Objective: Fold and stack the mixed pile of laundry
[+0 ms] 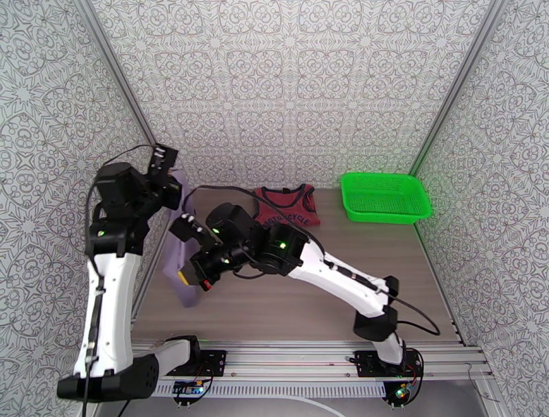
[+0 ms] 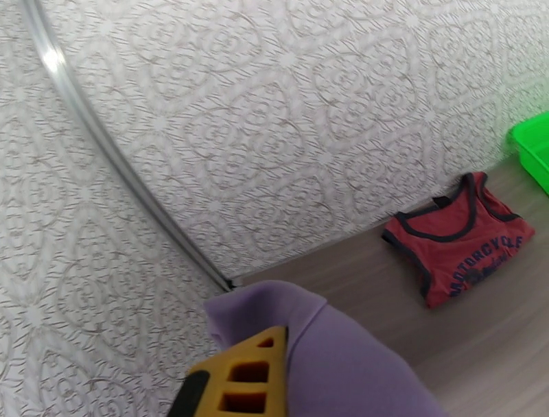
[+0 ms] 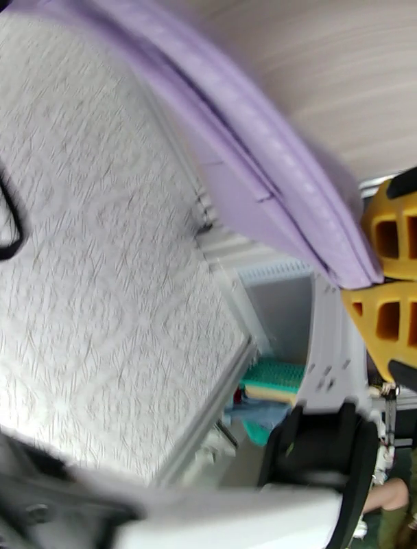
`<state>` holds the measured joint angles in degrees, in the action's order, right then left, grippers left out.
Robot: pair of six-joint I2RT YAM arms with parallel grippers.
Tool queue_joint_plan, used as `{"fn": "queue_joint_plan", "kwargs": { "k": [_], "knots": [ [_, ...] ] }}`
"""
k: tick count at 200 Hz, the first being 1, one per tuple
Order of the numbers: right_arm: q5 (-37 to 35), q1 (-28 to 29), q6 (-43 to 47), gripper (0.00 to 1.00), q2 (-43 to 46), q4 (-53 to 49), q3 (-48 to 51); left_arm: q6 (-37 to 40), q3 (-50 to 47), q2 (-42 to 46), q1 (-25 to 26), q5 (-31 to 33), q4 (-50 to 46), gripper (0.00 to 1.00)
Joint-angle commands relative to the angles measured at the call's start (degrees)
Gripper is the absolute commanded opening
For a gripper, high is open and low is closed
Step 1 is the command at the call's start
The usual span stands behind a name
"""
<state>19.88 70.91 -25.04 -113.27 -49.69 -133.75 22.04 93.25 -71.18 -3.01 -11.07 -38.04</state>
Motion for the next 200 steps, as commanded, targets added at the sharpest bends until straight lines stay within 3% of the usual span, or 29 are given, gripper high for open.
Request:
{"fn": "queue_joint_plan", "kwargs": {
  "k": [1,37,65,140,200],
  "knots": [
    [-6.4,0.5,-1.6,0.00,5.8,2.7,11.4,-0.8,0.5,-4.8,5.5,0.6,4.6,0.00],
    [-7.9,-2.0,-9.2,0.00,13.0,14.7,36.8,1.1,0.0,-17.0,16.0,3.9,7.1,0.00],
    [-12.6,-4.2,-13.8,0.00,19.3,19.8,51.0,0.7,1.3,-28.1,23.1,4.8,9.7,0.00],
    [-36.0,-6.7,-22.3,0.00,36.0,9.3,71.8,2.1,22.2,-54.2,39.2,7.3,3.7,0.00],
    [-40.6,-14.8,-29.8,0.00,50.4,6.8,90.7,2.2,38.6,-69.4,46.3,9.0,-1.7,0.00]
  ]
}}
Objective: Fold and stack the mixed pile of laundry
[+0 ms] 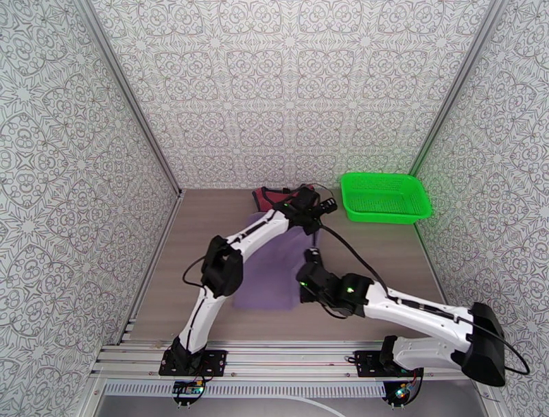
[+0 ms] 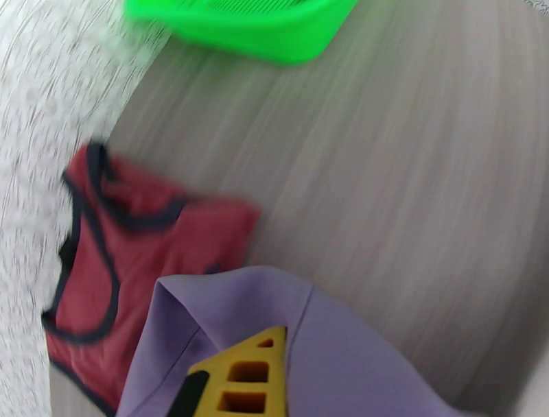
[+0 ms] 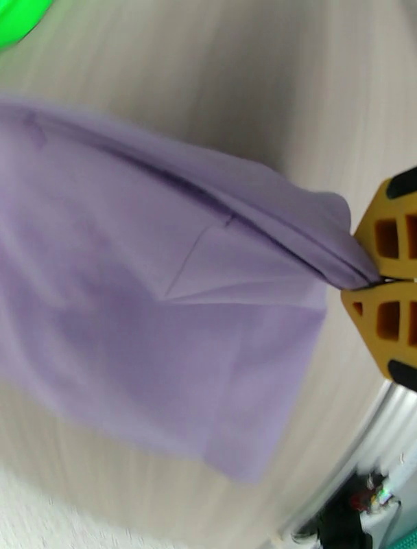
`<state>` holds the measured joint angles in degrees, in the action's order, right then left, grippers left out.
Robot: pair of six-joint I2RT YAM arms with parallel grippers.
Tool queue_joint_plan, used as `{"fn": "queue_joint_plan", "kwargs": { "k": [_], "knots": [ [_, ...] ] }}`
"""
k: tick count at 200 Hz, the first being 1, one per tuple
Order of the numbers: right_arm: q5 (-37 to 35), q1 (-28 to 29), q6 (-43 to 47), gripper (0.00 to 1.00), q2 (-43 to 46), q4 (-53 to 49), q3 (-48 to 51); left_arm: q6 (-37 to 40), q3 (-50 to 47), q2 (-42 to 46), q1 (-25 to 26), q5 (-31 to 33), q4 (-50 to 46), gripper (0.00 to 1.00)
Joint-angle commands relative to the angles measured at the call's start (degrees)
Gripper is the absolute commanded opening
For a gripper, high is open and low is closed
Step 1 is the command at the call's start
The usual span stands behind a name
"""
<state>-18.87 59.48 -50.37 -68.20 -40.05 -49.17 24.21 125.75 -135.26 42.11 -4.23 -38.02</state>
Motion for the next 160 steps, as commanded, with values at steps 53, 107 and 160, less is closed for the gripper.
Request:
{"fn": "queue_joint_plan", "kwargs": {
  "k": [53,107,160],
  "knots": [
    [-0.2,-12.8,-7.1,0.00,13.0,1.2,17.5,-1.0,15.2,-13.6,2.2,5.3,-2.2,0.81],
    [-1.6,-17.8,-12.3,0.00,12.4,4.8,20.9,-6.4,13.2,-5.9,1.6,10.1,6.3,0.99],
    [-1.1,-23.4,-14.6,0.71,15.3,5.5,21.2,-7.0,5.9,13.0,3.8,24.2,2.4,1.00]
  ]
}}
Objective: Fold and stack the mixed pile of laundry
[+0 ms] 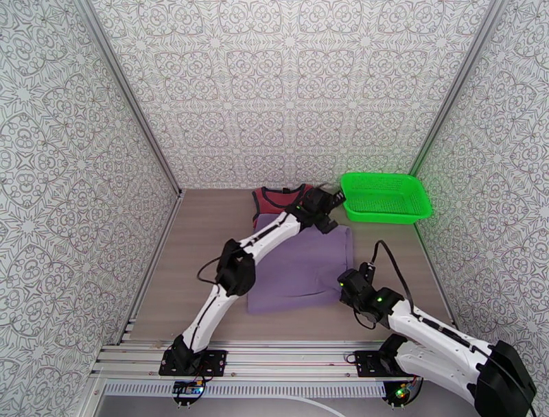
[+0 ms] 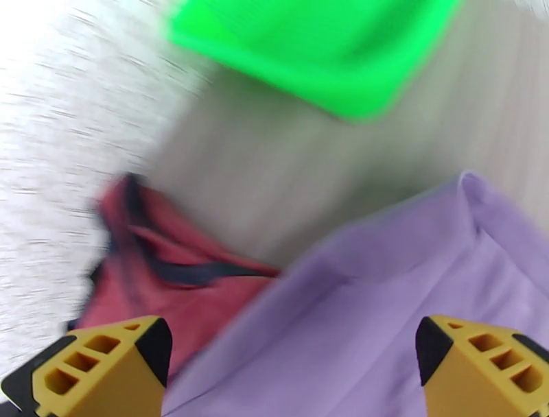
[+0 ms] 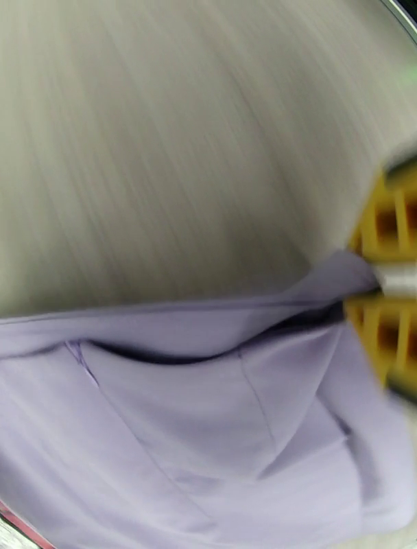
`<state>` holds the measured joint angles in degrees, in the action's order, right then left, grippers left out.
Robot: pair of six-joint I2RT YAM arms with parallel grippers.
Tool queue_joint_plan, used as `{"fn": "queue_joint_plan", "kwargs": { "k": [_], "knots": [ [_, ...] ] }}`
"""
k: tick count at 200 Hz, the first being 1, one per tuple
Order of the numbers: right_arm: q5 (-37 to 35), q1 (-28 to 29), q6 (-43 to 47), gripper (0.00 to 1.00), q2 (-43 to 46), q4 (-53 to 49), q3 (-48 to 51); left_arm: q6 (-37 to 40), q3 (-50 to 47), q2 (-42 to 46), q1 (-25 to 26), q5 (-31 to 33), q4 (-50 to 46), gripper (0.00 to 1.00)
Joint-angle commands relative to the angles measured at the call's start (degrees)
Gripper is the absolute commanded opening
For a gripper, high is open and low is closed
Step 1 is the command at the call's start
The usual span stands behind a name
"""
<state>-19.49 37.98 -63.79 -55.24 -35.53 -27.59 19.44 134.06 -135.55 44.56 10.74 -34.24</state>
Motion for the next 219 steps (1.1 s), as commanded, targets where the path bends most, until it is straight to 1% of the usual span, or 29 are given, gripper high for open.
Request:
{"fn": "queue_joint_plan", "kwargs": {
  "k": [1,11,19,32,41,53,66,72,77,87,91,100,111,127,154,181,202,219],
  "knots": [
    [-0.5,-2.0,-1.1,0.72,2.5,0.9,-0.5,-2.4,-2.7,13.6,1.4,9.6,-1.7,1.00],
    [-0.6,-2.3,-0.1,0.81,3.5,0.0,-1.4,-5.1,-6.5,17.5,1.5,12.6,-5.4,0.99],
    [-0.8,-2.6,0.8,0.84,4.2,-0.9,-2.3,-8.0,-10.3,20.6,1.4,14.3,-8.5,0.99],
    [-0.7,-3.0,3.6,0.84,5.1,-2.0,-3.9,-13.9,-18.6,25.6,0.8,16.1,-13.2,0.99],
    [-0.4,-3.4,6.5,0.85,5.1,-2.7,-5.4,-18.5,-24.5,28.7,0.1,15.9,-15.8,0.99],
    [0.7,-4.3,11.2,0.85,4.0,-4.1,-8.0,-24.6,-32.3,32.6,-1.4,14.6,-18.2,0.99],
    [3.4,-5.6,17.4,0.83,1.2,-5.0,-11.3,-31.2,-40.7,35.7,-3.9,12.0,-19.1,0.99],
    [4.5,-6.3,19.7,0.80,-0.7,-5.7,-13.1,-33.6,-44.5,37.0,-5.2,10.4,-18.6,0.99],
    [5.7,-6.8,22.4,0.76,-2.6,-5.9,-14.6,-35.3,-47.5,37.7,-6.5,8.7,-18.0,0.99],
    [7.8,-7.9,27.2,0.60,-6.8,-6.1,-17.4,-38.5,-52.3,38.5,-9.1,4.9,-16.2,0.94],
    [8.3,-8.3,28.7,0.56,-8.6,-6.1,-18.4,-39.4,-54.0,38.5,-10.0,3.2,-15.4,0.91],
    [9.7,-9.3,31.6,0.41,-13.1,-6.0,-20.8,-40.9,-56.8,38.3,-11.5,0.7,-13.5,0.86],
    [10.9,-10.3,34.0,0.21,-18.3,-4.9,-23.0,-41.9,-59.0,37.6,-12.3,-0.4,-11.4,0.82],
    [13.3,-11.6,35.3,0.00,-25.1,-1.3,-24.5,-42.6,-59.9,35.9,-12.2,-0.8,-10.0,0.77],
    [15.5,-13.4,35.4,0.00,-36.2,3.9,-27.0,-43.7,-60.4,34.7,-11.3,0.0,-10.1,0.76],
    [15.5,-16.0,35.1,0.00,-46.0,5.8,-31.2,-44.3,-61.8,37.4,-11.4,1.1,-10.8,0.77],
    [13.9,-17.5,34.6,0.00,-49.4,5.3,-34.9,-44.6,-62.3,40.2,-11.2,1.6,-14.1,0.77],
    [12.6,-18.6,33.4,0.00,-50.8,4.0,-37.7,-45.4,-63.8,42.4,-9.6,1.4,-17.2,0.77]
  ]
}}
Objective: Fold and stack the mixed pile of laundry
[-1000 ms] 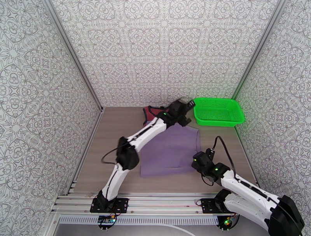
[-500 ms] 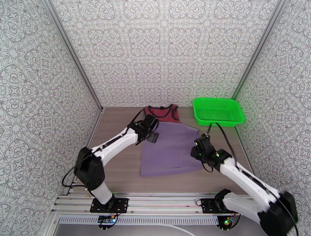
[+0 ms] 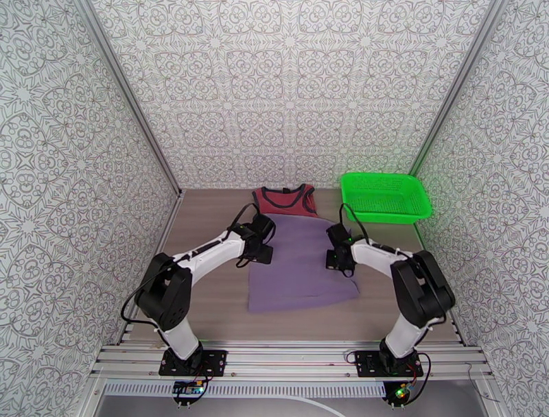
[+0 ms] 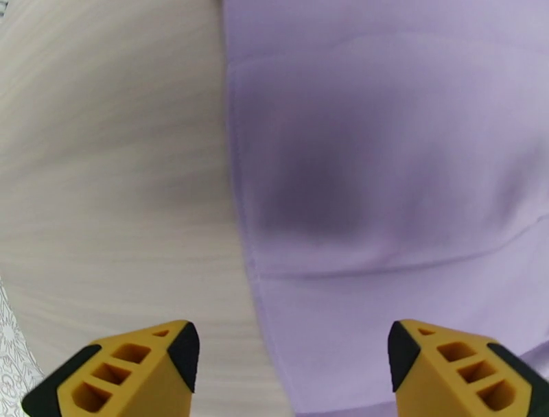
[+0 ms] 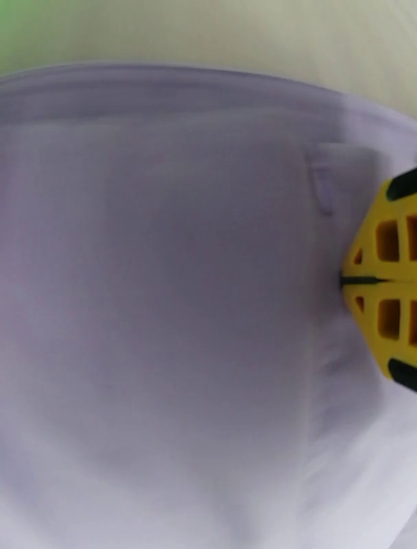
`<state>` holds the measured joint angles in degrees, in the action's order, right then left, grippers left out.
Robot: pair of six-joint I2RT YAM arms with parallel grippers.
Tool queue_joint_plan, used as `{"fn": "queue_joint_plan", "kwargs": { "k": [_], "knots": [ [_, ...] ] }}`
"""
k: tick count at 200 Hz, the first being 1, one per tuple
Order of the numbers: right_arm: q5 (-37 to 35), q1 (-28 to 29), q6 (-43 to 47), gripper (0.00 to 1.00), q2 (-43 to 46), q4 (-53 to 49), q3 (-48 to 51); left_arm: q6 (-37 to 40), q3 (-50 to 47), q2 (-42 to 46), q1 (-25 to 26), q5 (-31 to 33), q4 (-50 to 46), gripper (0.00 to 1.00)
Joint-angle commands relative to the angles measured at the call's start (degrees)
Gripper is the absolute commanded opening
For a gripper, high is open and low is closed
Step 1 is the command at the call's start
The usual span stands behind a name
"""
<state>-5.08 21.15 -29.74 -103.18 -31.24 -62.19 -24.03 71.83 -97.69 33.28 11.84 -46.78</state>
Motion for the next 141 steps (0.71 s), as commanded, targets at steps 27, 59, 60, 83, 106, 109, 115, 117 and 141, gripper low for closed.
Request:
{"fn": "queue_joint_plan", "kwargs": {
  "k": [27,59,60,83,106,109,115,117,141],
  "knots": [
    [-0.2,-2.8,-4.1,0.00,-4.0,0.9,-4.3,-6.3,-6.2,7.7,6.8,-0.6,-7.6,0.77],
    [1.2,-2.9,-6.6,0.00,-5.9,2.3,-6.0,-13.1,-10.9,10.4,12.5,-2.3,-6.5,0.77],
    [1.2,-2.9,-6.6,0.00,-5.9,2.3,-6.0,-13.2,-11.0,10.4,12.7,-2.3,-6.4,0.77],
    [0.7,-2.9,-8.2,0.00,-6.6,3.1,-6.3,-16.1,-11.8,10.3,15.0,-3.3,-6.8,0.72],
    [0.3,-3.1,-9.8,0.00,-6.8,4.2,-6.4,-19.0,-12.9,10.5,17.9,-4.6,-7.8,0.65],
    [0.2,-3.0,-10.0,0.00,-6.9,4.3,-6.4,-19.3,-13.3,10.6,18.3,-4.8,-7.8,0.65],
    [0.0,-3.0,-10.3,0.00,-7.0,4.4,-6.5,-20.0,-13.8,10.7,19.1,-5.3,-7.6,0.65],
    [0.0,-3.0,-10.4,0.00,-7.1,4.5,-6.5,-20.2,-14.0,10.8,19.2,-5.5,-7.6,0.65],
    [0.1,-3.1,-11.4,0.00,-7.3,4.8,-7.0,-23.0,-16.1,11.6,21.2,-5.4,-7.3,0.59]
  ]
}}
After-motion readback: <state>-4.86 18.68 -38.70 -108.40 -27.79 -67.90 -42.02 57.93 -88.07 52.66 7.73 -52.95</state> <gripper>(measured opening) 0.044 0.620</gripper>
